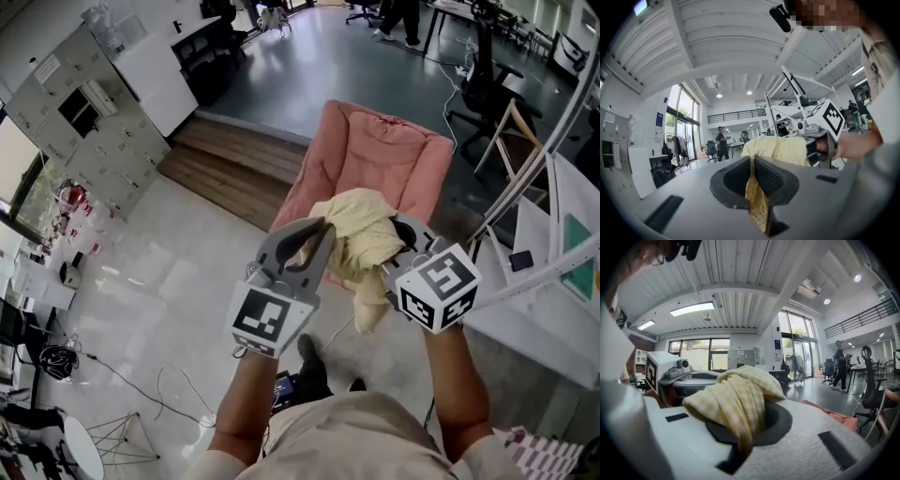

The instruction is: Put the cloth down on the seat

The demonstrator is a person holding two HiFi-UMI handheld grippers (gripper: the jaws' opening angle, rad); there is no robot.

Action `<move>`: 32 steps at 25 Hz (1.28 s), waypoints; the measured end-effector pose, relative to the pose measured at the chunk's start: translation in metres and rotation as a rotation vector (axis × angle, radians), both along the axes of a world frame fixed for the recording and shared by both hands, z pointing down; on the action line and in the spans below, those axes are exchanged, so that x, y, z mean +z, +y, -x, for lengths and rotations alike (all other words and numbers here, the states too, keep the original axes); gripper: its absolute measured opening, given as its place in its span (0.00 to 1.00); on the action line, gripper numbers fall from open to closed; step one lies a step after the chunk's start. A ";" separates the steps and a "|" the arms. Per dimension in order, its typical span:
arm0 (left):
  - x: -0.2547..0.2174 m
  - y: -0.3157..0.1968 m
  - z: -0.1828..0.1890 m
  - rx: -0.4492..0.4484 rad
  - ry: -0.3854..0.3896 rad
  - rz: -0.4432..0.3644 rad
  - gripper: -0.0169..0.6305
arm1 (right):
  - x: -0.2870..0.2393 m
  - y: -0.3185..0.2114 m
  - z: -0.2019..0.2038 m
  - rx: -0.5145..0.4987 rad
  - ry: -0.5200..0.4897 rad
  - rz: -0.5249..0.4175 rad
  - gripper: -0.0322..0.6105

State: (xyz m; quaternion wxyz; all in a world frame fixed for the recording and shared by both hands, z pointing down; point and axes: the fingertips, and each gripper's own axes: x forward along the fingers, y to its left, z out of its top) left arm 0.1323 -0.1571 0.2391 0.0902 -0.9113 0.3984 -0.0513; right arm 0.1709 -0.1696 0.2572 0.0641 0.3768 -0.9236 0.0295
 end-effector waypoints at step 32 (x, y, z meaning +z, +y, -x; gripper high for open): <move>0.006 -0.247 0.104 0.136 -0.050 -0.036 0.07 | 0.011 -0.246 0.092 0.150 0.060 -0.036 0.05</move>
